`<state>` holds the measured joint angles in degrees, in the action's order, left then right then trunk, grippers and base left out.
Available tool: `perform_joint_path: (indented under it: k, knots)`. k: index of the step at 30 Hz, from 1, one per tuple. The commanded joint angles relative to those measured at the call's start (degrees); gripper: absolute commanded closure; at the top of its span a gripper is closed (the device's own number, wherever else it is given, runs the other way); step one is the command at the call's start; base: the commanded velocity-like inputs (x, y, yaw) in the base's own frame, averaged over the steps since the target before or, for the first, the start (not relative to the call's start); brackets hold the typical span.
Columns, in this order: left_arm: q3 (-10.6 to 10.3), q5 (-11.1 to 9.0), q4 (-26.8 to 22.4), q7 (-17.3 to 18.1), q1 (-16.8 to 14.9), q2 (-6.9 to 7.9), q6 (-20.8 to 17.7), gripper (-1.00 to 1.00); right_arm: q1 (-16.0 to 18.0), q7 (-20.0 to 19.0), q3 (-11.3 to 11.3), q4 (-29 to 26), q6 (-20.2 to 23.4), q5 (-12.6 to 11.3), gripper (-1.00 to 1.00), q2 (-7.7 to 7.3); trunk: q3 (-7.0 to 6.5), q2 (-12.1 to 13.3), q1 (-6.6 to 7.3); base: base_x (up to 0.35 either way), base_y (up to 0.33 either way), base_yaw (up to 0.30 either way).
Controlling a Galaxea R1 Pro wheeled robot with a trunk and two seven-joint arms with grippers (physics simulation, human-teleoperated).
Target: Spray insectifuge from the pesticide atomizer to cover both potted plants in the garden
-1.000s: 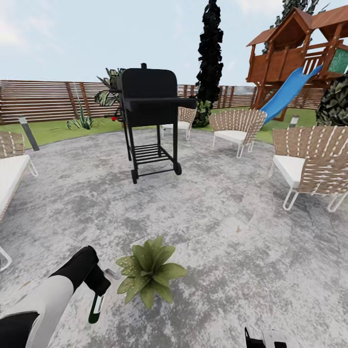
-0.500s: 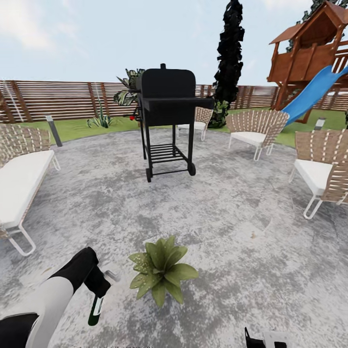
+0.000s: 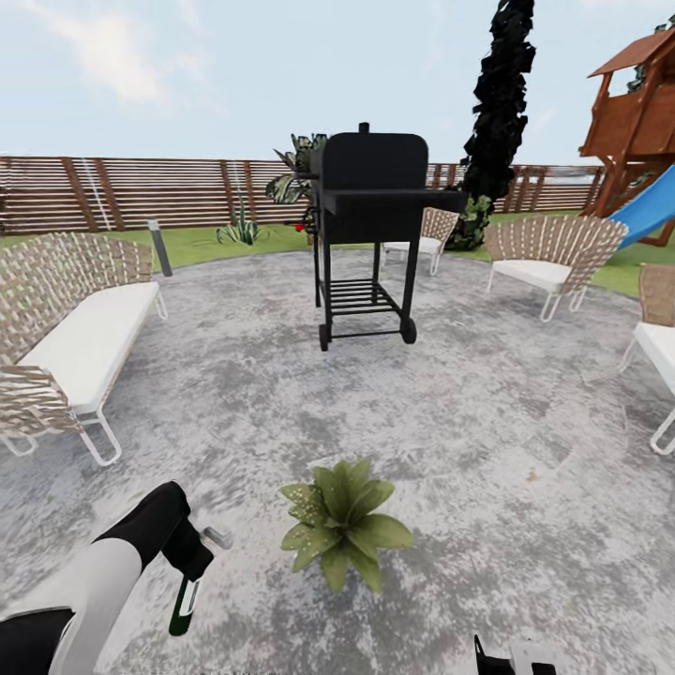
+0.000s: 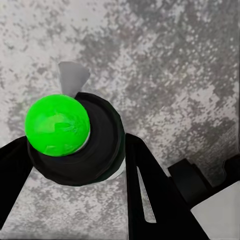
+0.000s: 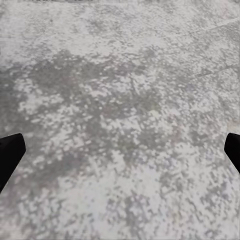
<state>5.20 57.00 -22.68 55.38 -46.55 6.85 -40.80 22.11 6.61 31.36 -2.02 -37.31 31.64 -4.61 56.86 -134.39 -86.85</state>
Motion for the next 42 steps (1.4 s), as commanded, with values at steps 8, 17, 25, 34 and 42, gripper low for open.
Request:
perform_joint_path:
  k: [8, 17, 25, 34, 42]
  knots:
    - [0.5, 0.5, 0.1, 0.3, 0.0, -0.1, -0.3, 1.0, 0.0, 0.5, 0.3, 0.0, -0.2, 0.6, -1.0, -0.14, 0.07, 0.0, 0.01, 0.0, -0.263, 0.036]
    - [0.6, 0.4, 0.1, 0.3, 0.0, -0.17, -0.3, 1.0, 0.0, 0.5, 0.3, 0.0, -0.2, 0.5, -1.0, -0.03, 0.07, 0.0, 0.01, 0.0, -0.273, 0.046]
    - [0.6, 0.4, 0.1, 0.3, 0.0, -0.17, -0.3, 1.0, 0.0, 0.5, 0.3, 0.0, -0.2, 0.5, -1.0, -0.04, 0.07, 0.0, 0.01, -0.039, -0.273, 0.269]
    - [0.6, 0.4, 0.1, 0.4, 0.0, -0.17, -0.3, 1.0, 0.0, 0.4, 0.3, 0.0, -0.2, 0.6, -1.0, 0.04, 0.07, 0.0, 0.01, -0.001, -0.273, 0.212]
    - [0.8, 0.2, 0.3, 0.4, 0.3, -0.13, -0.2, 1.0, 0.0, 0.5, 0.3, 0.0, -0.2, 0.6, -1.0, 0.04, 0.07, 0.0, 0.01, 0.063, -0.11, 0.173]
